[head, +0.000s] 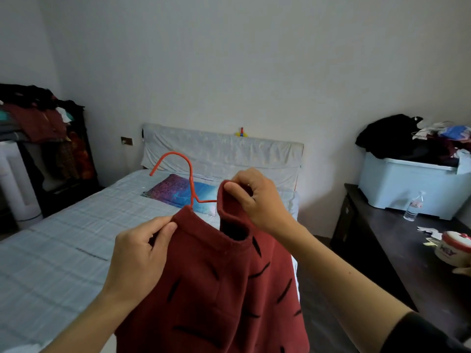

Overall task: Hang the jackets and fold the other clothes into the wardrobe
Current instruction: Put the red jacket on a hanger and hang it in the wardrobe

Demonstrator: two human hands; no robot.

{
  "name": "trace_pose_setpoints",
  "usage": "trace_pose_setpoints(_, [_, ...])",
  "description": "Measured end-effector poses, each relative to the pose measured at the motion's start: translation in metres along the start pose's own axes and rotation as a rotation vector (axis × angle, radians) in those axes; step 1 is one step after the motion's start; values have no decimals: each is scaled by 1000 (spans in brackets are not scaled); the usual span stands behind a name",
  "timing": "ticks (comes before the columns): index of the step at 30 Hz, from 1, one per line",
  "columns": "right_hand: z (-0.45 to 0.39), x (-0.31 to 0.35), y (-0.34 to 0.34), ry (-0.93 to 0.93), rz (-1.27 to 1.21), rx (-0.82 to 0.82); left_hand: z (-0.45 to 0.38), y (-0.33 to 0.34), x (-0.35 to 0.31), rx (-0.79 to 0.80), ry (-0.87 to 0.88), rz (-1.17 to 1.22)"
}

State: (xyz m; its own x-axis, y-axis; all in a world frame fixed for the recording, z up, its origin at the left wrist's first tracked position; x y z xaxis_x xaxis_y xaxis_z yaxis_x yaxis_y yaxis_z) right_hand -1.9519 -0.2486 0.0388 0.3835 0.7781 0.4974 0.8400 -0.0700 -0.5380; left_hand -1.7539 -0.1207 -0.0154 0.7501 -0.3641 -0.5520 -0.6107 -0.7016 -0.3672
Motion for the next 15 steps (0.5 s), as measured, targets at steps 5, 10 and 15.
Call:
trace_pose_setpoints(5, [14, -7, 21, 114, 37, -5, 5, 8, -7, 36, -138, 90])
trace_pose_setpoints(10, [23, -9, 31, 79, 136, -89, 25, 19, -25, 131, -261, 250])
trace_pose_setpoints(15, [10, -21, 29, 177, -34, -181, 34, 30, -51, 311, -460, 590])
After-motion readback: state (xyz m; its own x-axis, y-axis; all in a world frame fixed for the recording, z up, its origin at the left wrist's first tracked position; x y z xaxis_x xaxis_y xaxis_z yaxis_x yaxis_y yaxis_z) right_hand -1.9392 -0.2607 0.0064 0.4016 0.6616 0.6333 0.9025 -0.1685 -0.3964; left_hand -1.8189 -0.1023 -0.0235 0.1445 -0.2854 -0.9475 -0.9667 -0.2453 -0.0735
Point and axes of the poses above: each hand's wrist, its own z-axis away from the middle knuckle, its own y-axis out of the palm, x = y × z, the point moved 1 cm from there along -z, towards the middle knuckle, and after that the axes turned 1 degree about z, right-handed, at the moved point
